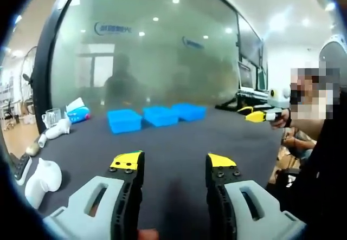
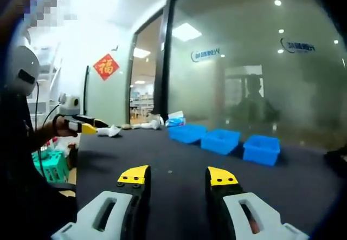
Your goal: Sort the screws, nuts, and washers into the corresponding bins
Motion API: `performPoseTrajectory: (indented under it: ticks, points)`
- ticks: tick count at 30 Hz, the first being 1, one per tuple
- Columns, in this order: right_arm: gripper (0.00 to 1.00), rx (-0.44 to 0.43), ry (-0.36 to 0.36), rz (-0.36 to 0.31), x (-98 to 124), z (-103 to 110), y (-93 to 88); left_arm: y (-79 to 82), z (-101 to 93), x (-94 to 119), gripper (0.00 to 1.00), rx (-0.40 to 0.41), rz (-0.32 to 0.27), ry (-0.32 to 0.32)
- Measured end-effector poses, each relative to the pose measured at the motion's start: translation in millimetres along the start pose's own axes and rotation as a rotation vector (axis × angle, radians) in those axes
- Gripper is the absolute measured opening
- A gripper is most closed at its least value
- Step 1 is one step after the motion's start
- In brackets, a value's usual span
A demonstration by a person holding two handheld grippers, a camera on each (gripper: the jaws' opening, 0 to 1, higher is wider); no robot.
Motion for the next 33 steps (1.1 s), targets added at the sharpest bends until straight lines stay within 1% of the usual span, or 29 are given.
performPoseTrajectory:
  ticks: [2, 4, 5, 7, 8, 9, 12, 18, 25, 28, 31, 33]
  points:
    - [0.37, -0.004, 0.038, 0.024, -1, 4, -2.1, -1.2, -1.0, 0, 0.44, -0.004, 0.006, -0.010]
    - [0.37, -0.022, 0.097, 0.060, -2, 10, -5.8, -2.3, -1.7, 1, 0.45, -0.004, 0.010, -0.018]
    - [0.37, -0.015, 0.106, 0.077, -3, 11, -6.9, -2.5, -2.0, 1, 0.45, -0.001, 0.008, -0.021]
    - [0.37, 0.026, 0.149, 0.108, -4, 15, -9.8, -2.8, -2.6, 2, 0.45, 0.003, 0.007, -0.027]
    - [0.37, 0.023, 0.178, 0.126, -3, 19, -12.2, -3.0, -3.4, 2, 0.45, 0.006, 0.006, -0.034]
    - [0.37, 0.023, 0.186, 0.132, -4, 19, -12.8, -3.2, -4.0, 2, 0.45, 0.008, 0.007, -0.039]
    - [0.37, 0.037, 0.186, 0.142, -5, 20, -14.1, -2.6, -4.8, 2, 0.45, 0.019, 0.005, -0.049]
    - [0.36, 0.052, 0.189, 0.162, -6, 21, -13.1, -2.0, -4.5, 3, 0.45, 0.003, 0.011, -0.049]
    - [0.34, 0.044, 0.193, 0.221, -10, 15, -7.2, -4.1, -8.0, 2, 0.45, -0.010, 0.024, -0.060]
    - [0.34, 0.091, 0.209, 0.253, -16, 14, -3.4, -5.4, -8.9, 2, 0.45, -0.012, 0.031, -0.063]
    - [0.33, 0.129, 0.237, 0.286, -27, 14, 1.4, -6.8, -8.6, 2, 0.45, -0.010, 0.036, -0.064]
    - [0.30, 0.158, 0.248, 0.271, -35, 14, 6.8, -7.7, -8.7, 2, 0.45, -0.014, 0.041, -0.064]
Point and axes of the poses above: the point that each gripper's makers call its tool centre point, and the gripper's own axes: x roughly backward along the fingers, z roughly to its left, y roughly out of its top, the point moved 3 cm from there along x, roughly backward along the fingers, and after that the axes turned 6 degrees about -x, right-handed, at the moved point
